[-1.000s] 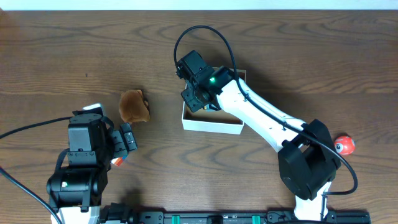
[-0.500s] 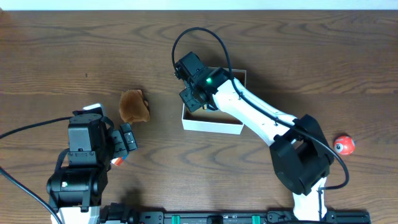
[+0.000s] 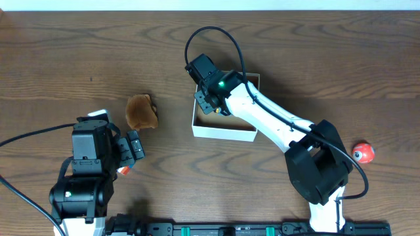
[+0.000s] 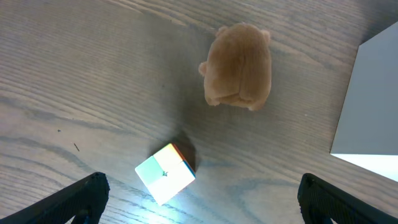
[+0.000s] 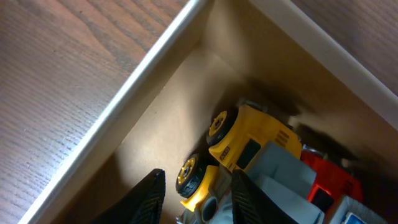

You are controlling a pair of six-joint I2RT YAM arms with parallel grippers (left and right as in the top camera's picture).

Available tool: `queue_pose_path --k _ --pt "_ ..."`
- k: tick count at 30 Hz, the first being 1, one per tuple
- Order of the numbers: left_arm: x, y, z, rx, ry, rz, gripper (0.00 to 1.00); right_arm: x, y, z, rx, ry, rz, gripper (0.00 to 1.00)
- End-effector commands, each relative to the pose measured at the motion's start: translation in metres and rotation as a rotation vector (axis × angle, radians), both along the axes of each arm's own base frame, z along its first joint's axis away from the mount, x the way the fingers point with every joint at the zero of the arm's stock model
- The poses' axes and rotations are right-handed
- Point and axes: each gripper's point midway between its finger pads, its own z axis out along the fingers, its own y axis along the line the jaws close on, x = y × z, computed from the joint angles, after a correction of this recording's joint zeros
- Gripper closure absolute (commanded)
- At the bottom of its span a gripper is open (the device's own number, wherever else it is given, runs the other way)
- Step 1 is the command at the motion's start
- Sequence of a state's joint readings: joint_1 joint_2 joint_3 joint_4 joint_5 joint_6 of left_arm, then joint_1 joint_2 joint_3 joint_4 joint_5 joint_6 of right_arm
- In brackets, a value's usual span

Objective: Pack container
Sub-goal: 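Push the dump truck into place, release, and lift the right gripper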

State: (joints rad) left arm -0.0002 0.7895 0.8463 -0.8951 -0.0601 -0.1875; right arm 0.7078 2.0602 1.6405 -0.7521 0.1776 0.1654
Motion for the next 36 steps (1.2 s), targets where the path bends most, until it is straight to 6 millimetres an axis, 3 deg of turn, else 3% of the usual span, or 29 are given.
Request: queue_pose_path --k 1,11,28,32,36 --pt "0.001 0.003 0.008 0.001 -0.016 0.023 0.02 0.006 -0.012 -0.002 -0.013 -0.004 -0.070 0.62" --pt "0.001 0.003 0.008 0.001 -0.015 0.023 0.02 -0.003 0.001 -0.005 0.014 0.037 0.042 0.53" --pt "0.001 0.003 0.008 0.001 -0.015 0.023 0.02 0.017 0.016 0.009 0.032 -0.079 0.145 0.35" --pt "0.001 0.003 0.008 0.001 -0.015 0.023 0.02 0.027 0.015 0.027 0.073 -0.111 0.095 0.30" --pt "0.001 0.003 0.008 0.001 -0.015 0.023 0.02 0.045 -0.006 0.069 0.121 -0.195 -0.060 0.26"
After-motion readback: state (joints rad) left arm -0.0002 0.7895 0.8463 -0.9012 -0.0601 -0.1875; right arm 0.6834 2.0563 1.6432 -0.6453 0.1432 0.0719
